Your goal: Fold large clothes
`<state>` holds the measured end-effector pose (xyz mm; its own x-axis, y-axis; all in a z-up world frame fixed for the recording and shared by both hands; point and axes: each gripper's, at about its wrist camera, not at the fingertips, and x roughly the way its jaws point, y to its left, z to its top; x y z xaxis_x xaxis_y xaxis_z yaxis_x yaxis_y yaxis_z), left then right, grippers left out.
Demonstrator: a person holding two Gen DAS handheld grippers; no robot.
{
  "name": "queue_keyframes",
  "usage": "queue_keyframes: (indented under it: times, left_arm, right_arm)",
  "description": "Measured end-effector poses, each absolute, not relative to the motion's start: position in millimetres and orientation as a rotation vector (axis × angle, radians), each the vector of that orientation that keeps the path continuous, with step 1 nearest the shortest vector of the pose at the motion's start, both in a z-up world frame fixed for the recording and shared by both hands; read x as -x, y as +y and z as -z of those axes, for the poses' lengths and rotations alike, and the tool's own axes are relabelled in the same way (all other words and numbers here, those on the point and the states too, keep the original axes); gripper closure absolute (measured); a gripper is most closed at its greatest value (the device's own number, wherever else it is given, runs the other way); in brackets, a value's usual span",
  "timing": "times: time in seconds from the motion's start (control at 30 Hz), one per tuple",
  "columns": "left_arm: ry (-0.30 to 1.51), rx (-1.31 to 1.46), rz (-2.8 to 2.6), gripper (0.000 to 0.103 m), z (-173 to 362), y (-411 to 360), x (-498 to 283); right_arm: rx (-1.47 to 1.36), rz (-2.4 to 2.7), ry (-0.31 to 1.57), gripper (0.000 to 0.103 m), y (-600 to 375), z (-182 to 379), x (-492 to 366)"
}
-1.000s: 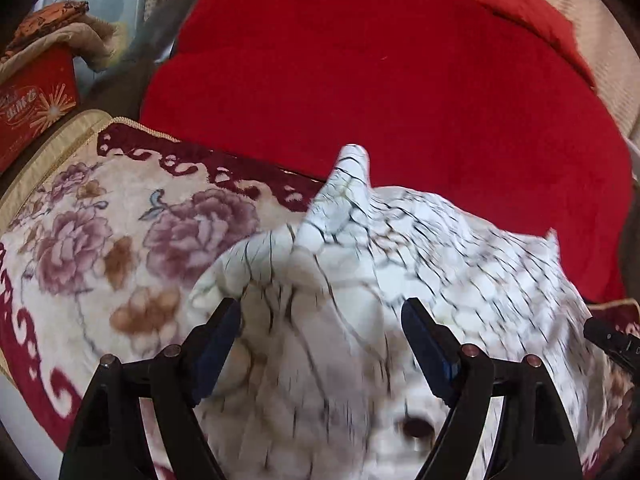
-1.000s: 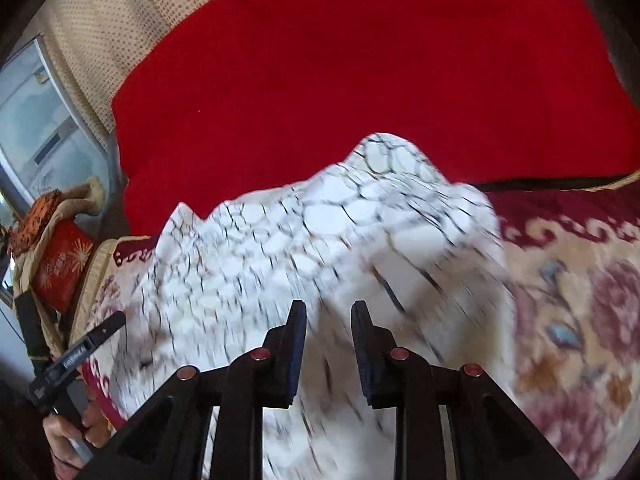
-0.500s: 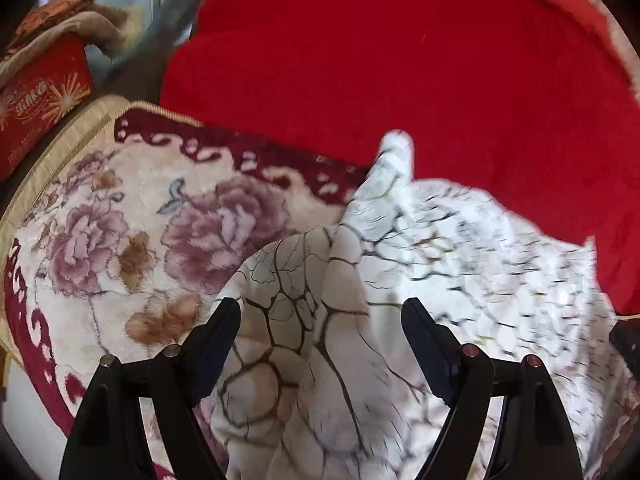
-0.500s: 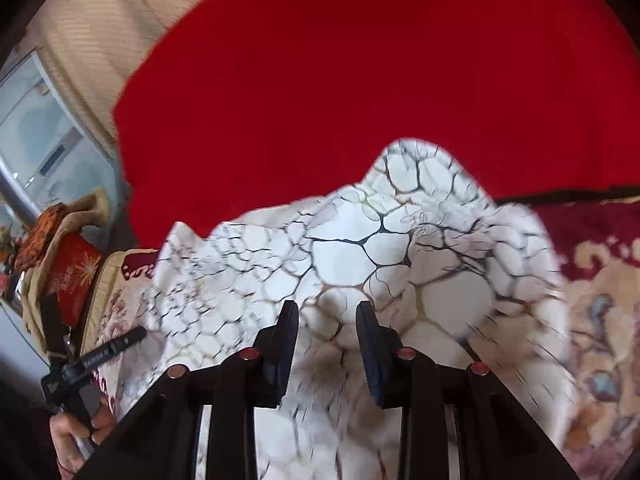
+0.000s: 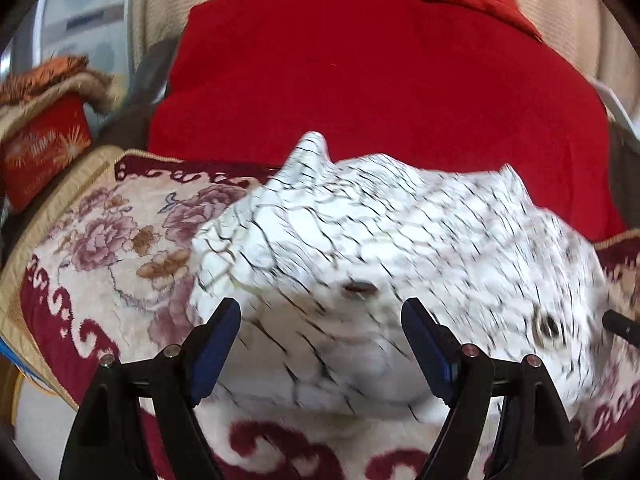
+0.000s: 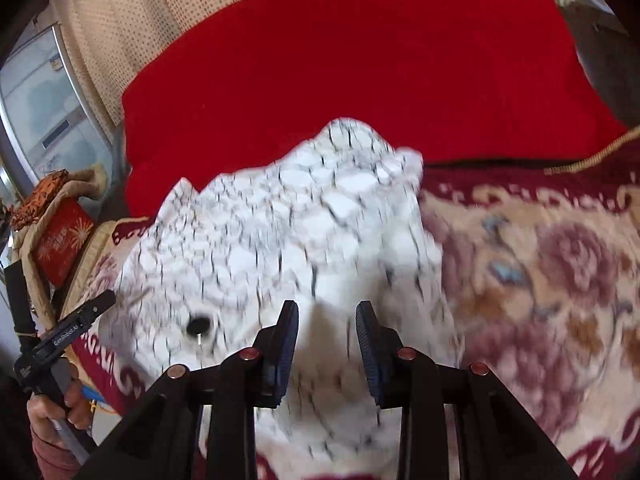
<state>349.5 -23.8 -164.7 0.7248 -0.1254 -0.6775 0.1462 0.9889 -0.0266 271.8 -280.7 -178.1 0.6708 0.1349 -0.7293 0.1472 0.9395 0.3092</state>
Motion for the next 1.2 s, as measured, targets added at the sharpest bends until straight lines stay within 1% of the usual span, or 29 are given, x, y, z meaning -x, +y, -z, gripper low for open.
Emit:
queue_keyframes:
  times: [0.13, 0.33, 0.6, 0.77, 0.93, 1.07, 1.13, 1.2]
  left_arm:
    - [0.747, -0.062, 0.166, 0.02, 170, -41, -346]
    - [0.72, -0.13, 0.165, 0.02, 170, -64, -345]
    - [0.711, -0.155, 0.167, 0.02, 170, -76, -344]
    - [0.729, -0.185, 0.165, 0.02, 180, -84, -349]
    - [0.746, -0.237, 0.155, 0.02, 195, -91, -355]
    - [0.746, -0.274, 0.151, 0.018, 202, -95, -356]
    - [0.751, -0.278, 0.153, 0.018, 204, -96, -356]
    - [0.758, -0.282, 0.157, 0.016, 206, -96, -356]
  right_arm:
    - [-0.36, 0.001, 0.867, 0.069, -277, 187, -260]
    - [-0.335, 0.007, 0.923, 0.069, -271, 207, -269]
    - [-0.355, -0.015, 0.839, 0.069, -271, 193, -263]
    - [-0.328, 0.008, 0.928, 0.069, -264, 211, -278]
    - [-0.337, -0.013, 0.903, 0.069, -267, 203, -275]
    - [-0.356, -0.03, 0.817, 0.069, -273, 190, -262]
    - [-0.346, -0.018, 0.842, 0.069, -274, 195, -265]
    - [-0.358, -0.018, 0.911, 0.069, -277, 210, -272]
